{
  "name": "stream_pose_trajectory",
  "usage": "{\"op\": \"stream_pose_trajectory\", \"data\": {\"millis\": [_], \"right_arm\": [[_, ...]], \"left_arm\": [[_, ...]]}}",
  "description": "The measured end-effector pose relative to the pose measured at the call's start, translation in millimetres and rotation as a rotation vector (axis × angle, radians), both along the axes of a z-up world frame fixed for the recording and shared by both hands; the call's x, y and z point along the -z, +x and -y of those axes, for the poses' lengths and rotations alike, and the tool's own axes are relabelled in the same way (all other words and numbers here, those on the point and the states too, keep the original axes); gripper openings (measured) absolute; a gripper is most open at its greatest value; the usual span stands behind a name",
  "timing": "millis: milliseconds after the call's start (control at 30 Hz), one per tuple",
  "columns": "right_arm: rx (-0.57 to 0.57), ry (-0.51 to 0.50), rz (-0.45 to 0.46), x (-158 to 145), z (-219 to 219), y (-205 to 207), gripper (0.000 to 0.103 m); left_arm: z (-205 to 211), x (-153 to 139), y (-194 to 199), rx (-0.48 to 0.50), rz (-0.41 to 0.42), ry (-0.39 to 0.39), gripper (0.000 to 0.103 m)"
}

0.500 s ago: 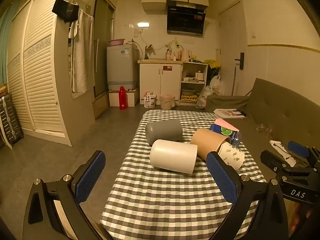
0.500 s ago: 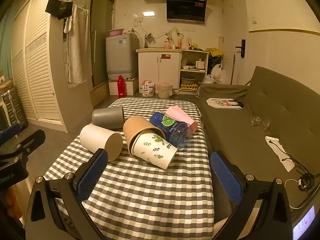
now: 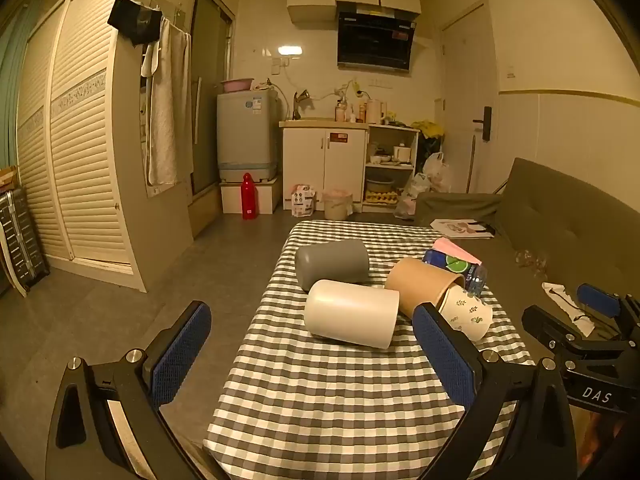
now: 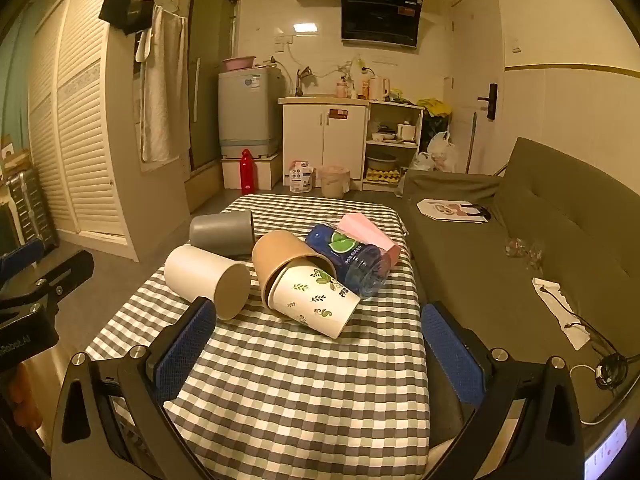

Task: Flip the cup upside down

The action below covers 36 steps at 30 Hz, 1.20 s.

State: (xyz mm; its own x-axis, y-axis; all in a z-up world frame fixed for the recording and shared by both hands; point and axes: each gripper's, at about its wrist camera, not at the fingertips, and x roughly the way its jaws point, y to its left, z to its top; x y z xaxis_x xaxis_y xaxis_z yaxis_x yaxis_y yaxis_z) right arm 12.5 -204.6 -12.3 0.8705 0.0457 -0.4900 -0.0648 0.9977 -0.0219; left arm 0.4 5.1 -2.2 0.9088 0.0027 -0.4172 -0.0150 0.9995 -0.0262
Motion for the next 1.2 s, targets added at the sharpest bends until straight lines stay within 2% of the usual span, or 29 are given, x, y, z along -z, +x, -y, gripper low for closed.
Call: {"op": "stream_pose_trajectory", "data": {"millis": [1200], "right_arm": [[-0.007,-0.001,-0.001,-1.1,0.2,-1.6,0.103]], "left_arm": [[2.3,-0.6,-0.4,0.000,-0.005,0.009,0.103]]}}
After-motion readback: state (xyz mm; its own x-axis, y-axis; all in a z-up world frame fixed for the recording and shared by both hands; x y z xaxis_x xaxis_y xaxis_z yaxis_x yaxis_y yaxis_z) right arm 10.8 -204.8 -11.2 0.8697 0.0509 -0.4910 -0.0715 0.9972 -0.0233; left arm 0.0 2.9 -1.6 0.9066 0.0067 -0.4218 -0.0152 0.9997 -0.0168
